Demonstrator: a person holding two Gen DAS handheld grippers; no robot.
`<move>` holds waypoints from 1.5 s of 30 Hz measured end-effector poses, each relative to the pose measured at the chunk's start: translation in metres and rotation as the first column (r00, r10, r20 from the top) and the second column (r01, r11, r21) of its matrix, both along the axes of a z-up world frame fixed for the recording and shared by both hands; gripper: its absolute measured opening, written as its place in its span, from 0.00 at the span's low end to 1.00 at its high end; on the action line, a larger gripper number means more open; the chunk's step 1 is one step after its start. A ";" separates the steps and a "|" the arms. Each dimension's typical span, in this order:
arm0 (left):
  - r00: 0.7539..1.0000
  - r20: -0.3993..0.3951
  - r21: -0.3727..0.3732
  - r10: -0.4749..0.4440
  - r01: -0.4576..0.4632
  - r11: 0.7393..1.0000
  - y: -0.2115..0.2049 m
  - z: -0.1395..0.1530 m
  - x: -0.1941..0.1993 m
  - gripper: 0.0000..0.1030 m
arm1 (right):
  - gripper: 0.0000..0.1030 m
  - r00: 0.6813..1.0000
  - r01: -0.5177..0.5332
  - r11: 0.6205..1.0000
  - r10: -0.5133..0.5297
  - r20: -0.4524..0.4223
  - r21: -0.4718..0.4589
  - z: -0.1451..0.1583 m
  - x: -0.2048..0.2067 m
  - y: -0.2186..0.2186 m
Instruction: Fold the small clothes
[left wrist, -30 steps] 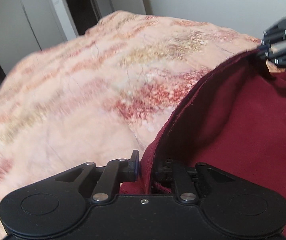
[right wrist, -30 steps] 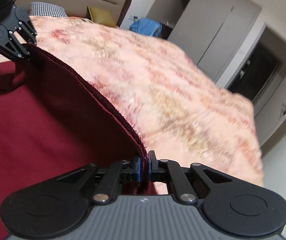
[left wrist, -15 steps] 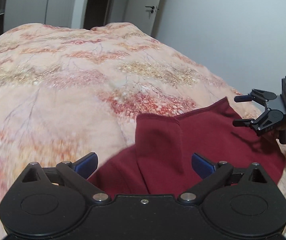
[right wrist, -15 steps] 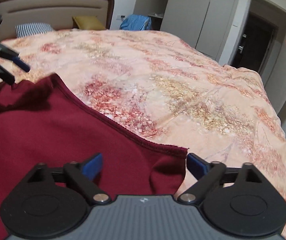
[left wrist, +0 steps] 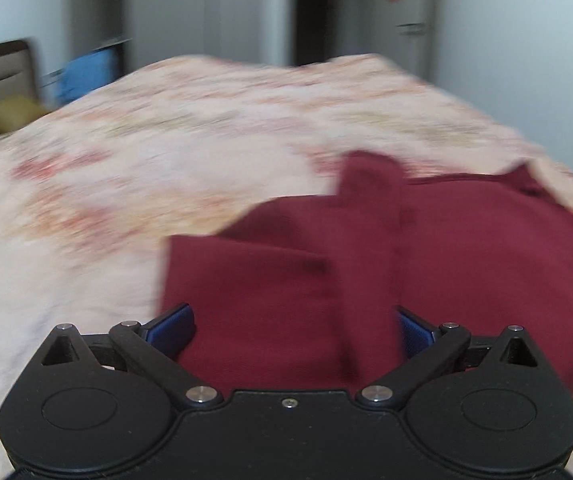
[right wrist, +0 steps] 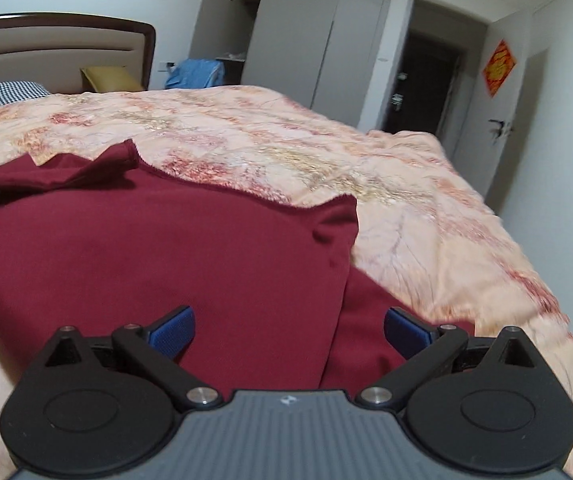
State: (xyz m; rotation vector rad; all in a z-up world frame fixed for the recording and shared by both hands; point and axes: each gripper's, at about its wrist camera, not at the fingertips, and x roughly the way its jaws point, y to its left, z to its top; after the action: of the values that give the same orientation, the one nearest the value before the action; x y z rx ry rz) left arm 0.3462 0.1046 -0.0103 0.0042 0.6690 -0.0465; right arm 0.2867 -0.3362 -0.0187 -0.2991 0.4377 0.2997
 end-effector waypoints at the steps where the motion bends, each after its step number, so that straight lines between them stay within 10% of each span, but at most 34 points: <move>1: 0.999 -0.012 -0.027 0.038 -0.038 0.999 0.008 0.002 0.003 0.99 | 1.00 1.000 0.011 1.000 -0.011 0.013 -0.012 -0.004 -0.003 0.002; 8: 0.974 -0.080 -0.250 0.213 -0.226 0.941 0.071 -0.006 0.004 1.00 | 1.00 0.999 0.045 0.999 -0.045 0.001 0.028 -0.012 -0.001 0.000; 20: 0.972 -0.021 -0.206 0.235 -0.234 0.950 0.057 0.002 0.030 0.99 | 1.00 0.998 0.069 0.996 -0.068 -0.017 0.056 -0.021 -0.002 -0.002; 25: 0.938 -0.085 -0.248 0.337 -0.348 0.904 0.069 -0.009 0.037 0.99 | 1.00 0.997 0.074 0.995 -0.074 -0.005 0.065 -0.024 -0.004 -0.002; 41: 0.989 0.145 -0.264 -0.005 0.044 0.964 0.021 0.004 -0.105 0.98 | 1.00 0.998 0.064 0.975 -0.062 -0.016 0.212 -0.015 -0.054 -0.020; 45: 0.994 0.109 -0.329 -0.029 0.064 0.942 0.022 -0.007 -0.104 0.73 | 0.83 0.998 0.053 0.936 -0.036 -0.056 0.348 -0.011 -0.067 -0.032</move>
State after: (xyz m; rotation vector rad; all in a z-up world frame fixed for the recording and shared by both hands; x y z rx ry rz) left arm 0.2420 0.1263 -0.0177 -0.3016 0.5510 -0.2036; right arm 0.2197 -0.3679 -0.0295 0.0667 0.4303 0.3347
